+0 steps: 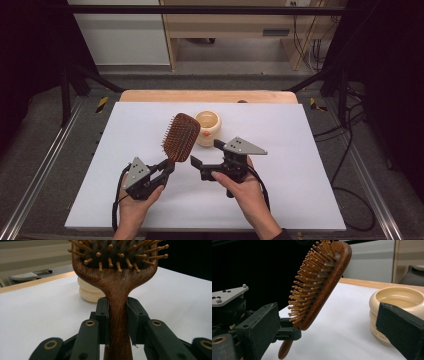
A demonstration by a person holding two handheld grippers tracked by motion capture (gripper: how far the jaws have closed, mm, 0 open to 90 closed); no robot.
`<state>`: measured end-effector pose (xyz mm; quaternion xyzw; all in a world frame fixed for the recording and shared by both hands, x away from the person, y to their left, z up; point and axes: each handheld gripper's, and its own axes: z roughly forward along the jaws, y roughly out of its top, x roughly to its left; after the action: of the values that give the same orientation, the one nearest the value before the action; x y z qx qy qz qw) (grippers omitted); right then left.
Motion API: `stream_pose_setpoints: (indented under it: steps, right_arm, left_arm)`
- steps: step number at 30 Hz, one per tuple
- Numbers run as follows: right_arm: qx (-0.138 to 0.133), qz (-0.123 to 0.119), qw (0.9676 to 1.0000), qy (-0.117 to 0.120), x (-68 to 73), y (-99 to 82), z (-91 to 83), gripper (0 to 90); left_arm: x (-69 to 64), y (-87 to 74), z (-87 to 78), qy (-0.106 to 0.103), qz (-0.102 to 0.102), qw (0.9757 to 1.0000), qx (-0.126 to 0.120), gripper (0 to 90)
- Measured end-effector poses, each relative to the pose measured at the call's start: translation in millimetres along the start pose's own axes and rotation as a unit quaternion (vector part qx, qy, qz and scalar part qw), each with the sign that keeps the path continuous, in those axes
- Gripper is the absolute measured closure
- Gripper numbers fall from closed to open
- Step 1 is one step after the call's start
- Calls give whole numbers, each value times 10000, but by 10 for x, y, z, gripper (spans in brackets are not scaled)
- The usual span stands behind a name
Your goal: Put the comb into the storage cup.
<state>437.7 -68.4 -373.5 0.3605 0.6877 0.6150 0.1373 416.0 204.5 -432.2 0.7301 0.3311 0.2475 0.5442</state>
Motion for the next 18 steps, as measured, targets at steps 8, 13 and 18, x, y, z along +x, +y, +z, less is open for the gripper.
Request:
stream_pose_setpoints:
  steps: [8,13,18]
  right_arm:
    - [27,113,9999,8,-11,-9,29,53]
    - [5,163,9999,-6,-9,-17,56,54]
    - [-72,219,9997,-25,-13,-21,79,57]
  left_arm:
    - [-24,3,5,-14,48,10000,-8,725]
    - [-45,8,8,-46,79,10000,-22,725]
    - [-65,12,15,-67,108,9999,-17,725]
